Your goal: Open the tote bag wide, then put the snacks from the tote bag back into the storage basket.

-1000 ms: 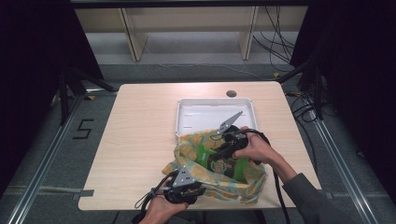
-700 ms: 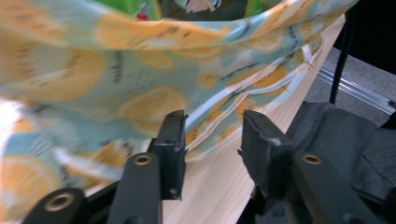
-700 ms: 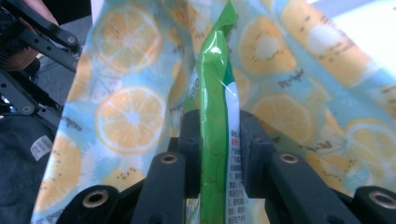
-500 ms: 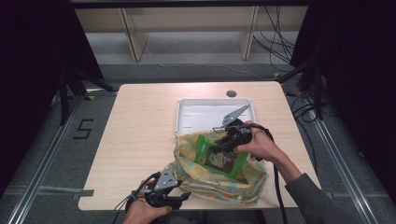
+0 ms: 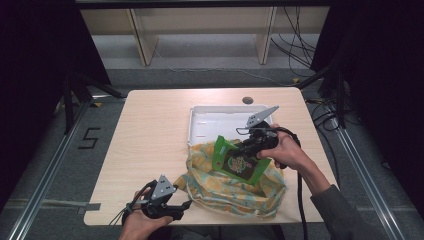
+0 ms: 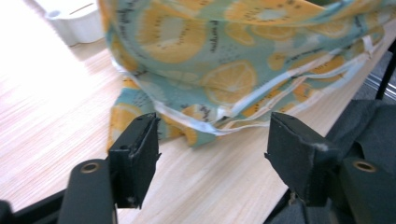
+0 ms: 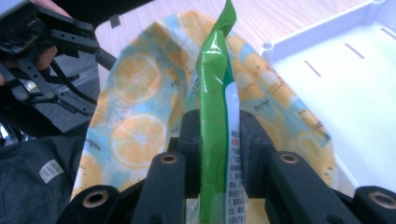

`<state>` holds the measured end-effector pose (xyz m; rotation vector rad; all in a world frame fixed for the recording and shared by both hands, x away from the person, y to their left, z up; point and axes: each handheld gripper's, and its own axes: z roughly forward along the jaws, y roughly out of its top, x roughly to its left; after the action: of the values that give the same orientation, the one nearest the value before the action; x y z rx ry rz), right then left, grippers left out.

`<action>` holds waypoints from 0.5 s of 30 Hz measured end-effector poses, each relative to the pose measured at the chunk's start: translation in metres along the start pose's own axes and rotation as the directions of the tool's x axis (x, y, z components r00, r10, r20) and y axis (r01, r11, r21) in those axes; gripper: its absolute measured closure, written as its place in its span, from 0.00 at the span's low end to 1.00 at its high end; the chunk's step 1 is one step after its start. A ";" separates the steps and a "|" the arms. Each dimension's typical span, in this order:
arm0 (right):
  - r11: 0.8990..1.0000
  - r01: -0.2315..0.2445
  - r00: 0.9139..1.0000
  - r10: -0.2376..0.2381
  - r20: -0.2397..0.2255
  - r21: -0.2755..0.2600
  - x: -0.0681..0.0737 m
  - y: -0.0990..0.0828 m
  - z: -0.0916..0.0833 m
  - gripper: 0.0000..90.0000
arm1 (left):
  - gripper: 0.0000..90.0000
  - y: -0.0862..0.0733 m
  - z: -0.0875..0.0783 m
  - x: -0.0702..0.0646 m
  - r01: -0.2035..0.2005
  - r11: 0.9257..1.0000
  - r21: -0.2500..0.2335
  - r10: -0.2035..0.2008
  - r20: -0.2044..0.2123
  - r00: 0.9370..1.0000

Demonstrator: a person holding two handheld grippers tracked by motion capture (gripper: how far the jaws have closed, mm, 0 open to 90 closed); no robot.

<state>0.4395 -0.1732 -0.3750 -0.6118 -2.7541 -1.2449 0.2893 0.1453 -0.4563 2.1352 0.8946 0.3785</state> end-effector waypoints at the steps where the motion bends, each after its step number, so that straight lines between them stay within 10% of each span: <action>1: 1.000 -0.009 1.000 0.009 -0.004 -0.009 0.001 0.000 -0.001 0.83 | 0.35 -0.001 0.001 0.001 0.026 0.999 -0.018 -0.027 -0.003 1.000; 15: 0.994 -0.018 0.999 0.023 0.038 -0.110 0.003 0.006 -0.036 0.83 | 0.20 -0.004 -0.005 0.014 0.083 0.996 -0.037 -0.085 -0.054 0.995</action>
<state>0.4354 -0.1950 -0.3465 -0.6786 -2.7171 -1.4028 0.2950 0.1597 -0.4560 2.0569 0.9994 0.4086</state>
